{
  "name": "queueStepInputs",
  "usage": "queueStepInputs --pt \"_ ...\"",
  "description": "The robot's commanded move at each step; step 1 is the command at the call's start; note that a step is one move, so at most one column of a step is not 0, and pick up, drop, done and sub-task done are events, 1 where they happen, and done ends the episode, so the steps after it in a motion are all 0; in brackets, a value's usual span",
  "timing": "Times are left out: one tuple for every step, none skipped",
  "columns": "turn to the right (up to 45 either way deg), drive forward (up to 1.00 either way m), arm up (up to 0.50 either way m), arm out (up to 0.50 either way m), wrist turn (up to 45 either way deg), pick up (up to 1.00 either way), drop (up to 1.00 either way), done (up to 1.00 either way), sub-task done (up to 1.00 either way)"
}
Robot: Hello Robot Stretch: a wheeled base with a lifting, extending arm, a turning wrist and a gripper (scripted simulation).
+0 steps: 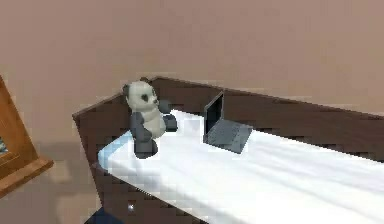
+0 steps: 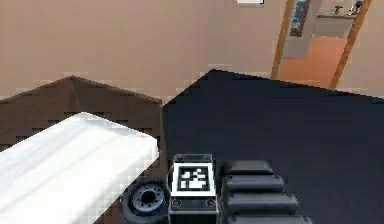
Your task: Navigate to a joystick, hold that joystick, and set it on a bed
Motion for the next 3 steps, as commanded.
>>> queueStepInputs --pt "-45.0 0.00 0.00 0.00 0.0 0.00 0.00 0.00 0.00" --pt "-45.0 0.00 0.00 0.00 0.0 0.00 0.00 0.00 0.00" --pt "-27.0 0.00 0.00 0.00 0.0 0.00 0.00 0.00 0.00"
